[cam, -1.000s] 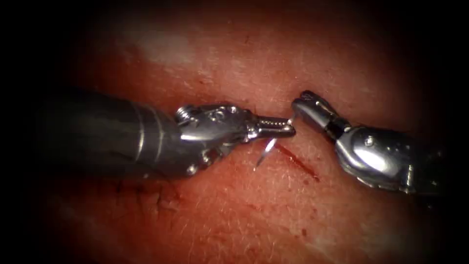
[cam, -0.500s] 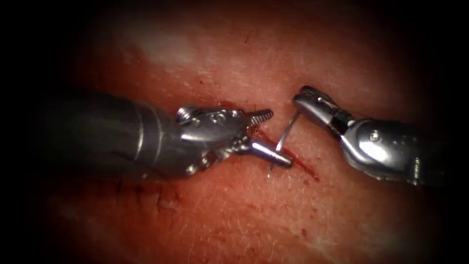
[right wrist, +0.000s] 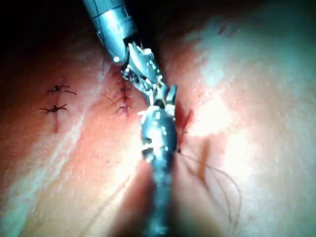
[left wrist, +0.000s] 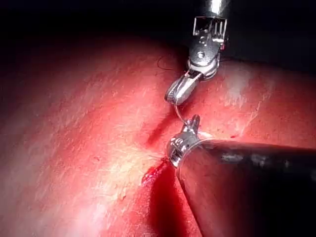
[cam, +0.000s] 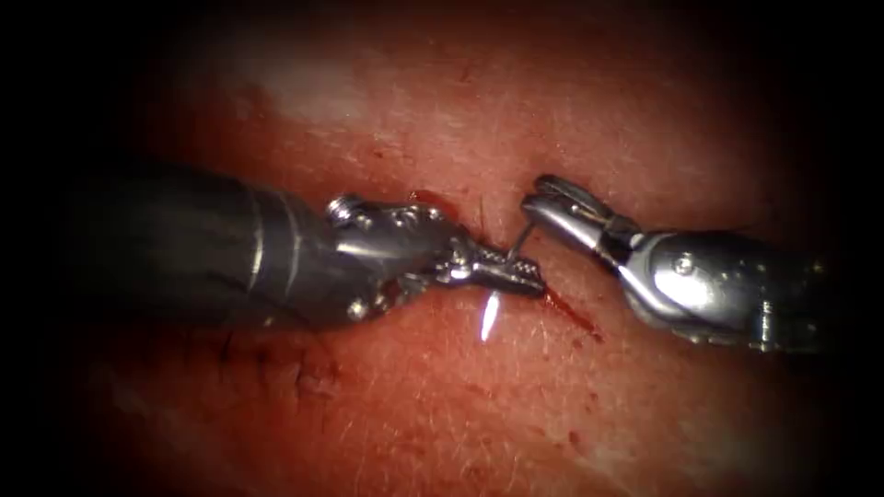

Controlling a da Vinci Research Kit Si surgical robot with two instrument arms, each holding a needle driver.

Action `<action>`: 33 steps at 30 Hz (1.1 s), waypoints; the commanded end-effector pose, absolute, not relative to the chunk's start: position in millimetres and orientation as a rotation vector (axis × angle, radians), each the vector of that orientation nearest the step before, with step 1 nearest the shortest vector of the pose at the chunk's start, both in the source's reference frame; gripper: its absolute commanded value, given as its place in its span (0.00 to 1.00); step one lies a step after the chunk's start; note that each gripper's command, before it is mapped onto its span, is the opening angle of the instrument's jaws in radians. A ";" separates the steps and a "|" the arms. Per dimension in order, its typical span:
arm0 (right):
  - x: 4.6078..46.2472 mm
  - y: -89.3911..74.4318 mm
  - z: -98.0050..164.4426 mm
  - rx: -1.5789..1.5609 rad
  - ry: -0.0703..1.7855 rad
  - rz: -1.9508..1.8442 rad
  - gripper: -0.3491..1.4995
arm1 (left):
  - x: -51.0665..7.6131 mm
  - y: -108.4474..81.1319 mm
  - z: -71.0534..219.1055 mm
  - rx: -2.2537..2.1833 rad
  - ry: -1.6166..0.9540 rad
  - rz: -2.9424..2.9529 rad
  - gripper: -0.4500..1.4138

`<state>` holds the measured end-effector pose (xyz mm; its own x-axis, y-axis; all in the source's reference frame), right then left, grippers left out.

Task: Wound Closure
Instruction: Pass the needle back to the left gripper to regrip, then pass the needle to the right gripper

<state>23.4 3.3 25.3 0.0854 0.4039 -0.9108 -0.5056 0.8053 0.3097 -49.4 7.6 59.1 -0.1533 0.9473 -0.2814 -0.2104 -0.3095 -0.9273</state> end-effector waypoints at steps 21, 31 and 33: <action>24.6 2.7 25.0 -0.022 1.304 0.685 0.47 | -50.3 6.0 58.7 -1.077 -1.125 1.457 0.00; 24.7 2.6 25.0 0.024 1.340 0.637 0.00 | -50.4 5.7 58.5 -1.080 -1.150 1.460 0.00; 24.6 2.6 25.0 0.013 1.340 0.629 0.00 | -50.6 5.7 58.4 -1.080 -1.152 1.460 0.00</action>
<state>24.1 3.1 24.6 0.0885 0.4299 -0.8985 -0.4169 0.8353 0.3585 -50.1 6.2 57.7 -0.1570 0.9844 -0.0799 -0.1518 -0.1040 -0.9829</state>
